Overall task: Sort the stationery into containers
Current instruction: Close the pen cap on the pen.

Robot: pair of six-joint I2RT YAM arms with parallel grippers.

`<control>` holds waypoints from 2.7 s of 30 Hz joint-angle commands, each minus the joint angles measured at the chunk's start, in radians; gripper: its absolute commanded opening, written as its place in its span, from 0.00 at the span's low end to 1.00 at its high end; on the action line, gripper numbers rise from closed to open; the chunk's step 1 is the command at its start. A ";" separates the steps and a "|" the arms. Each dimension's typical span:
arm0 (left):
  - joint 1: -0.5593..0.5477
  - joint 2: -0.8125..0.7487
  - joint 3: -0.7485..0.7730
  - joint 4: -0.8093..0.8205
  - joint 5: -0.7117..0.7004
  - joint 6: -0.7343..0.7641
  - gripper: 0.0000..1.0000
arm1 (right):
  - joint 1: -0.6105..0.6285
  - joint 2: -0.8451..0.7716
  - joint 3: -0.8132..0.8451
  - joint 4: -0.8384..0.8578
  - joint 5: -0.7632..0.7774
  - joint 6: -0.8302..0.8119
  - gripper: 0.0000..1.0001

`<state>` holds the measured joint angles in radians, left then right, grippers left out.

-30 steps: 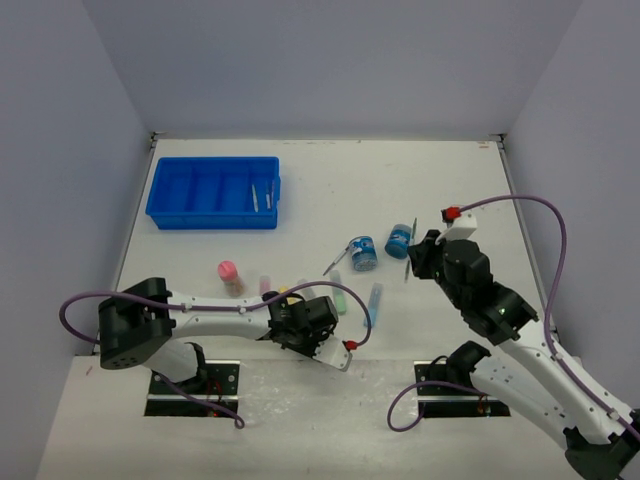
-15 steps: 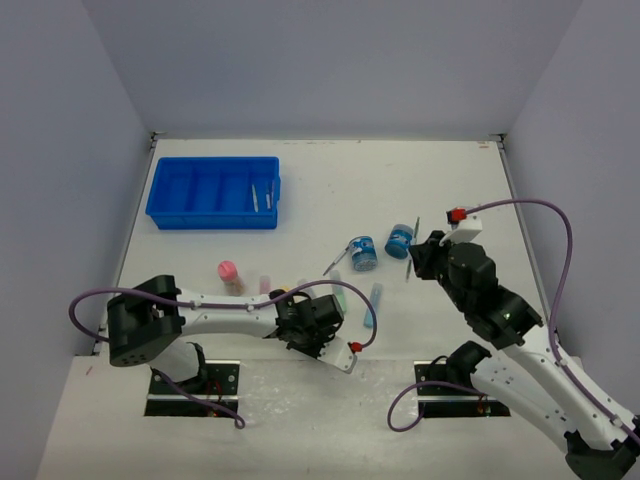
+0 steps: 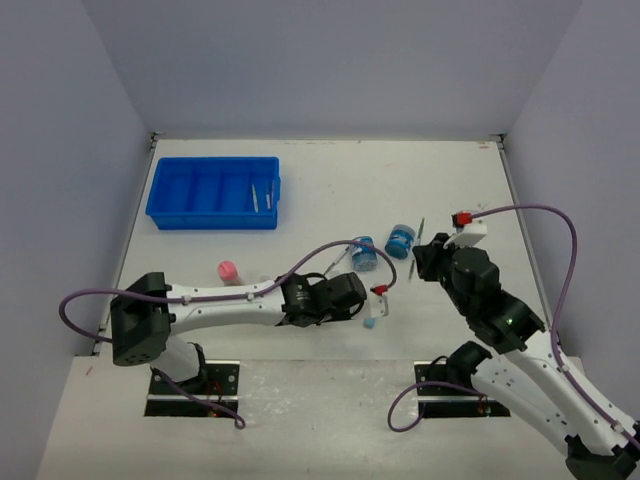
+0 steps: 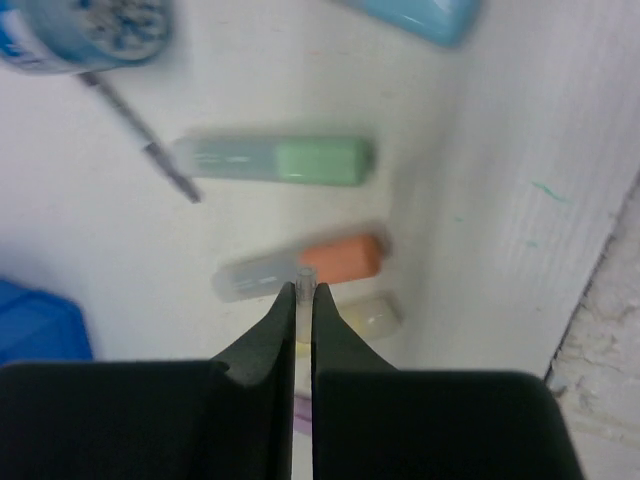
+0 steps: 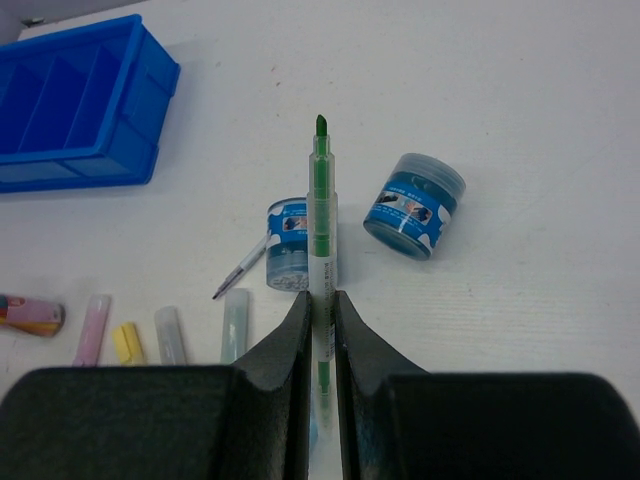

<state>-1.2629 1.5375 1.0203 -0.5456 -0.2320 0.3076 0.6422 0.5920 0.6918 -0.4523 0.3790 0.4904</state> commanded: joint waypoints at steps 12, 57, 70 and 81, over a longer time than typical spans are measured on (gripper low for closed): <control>0.328 -0.365 0.105 0.276 0.007 -0.665 0.00 | -0.001 -0.006 -0.046 0.209 -0.301 -0.045 0.00; 0.691 -0.563 -0.536 1.383 0.688 -1.264 0.00 | 0.173 0.312 -0.036 0.677 -0.789 0.114 0.00; 0.691 -0.522 -0.522 1.414 0.706 -1.265 0.00 | 0.174 0.301 -0.029 0.674 -0.795 0.114 0.00; 0.691 -0.531 -0.521 1.404 0.723 -1.268 0.00 | 0.174 0.318 -0.004 0.644 -0.762 0.103 0.00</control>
<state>-0.5781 1.0164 0.4927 0.8051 0.4654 -0.9764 0.8116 0.9096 0.6308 0.1861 -0.4113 0.6158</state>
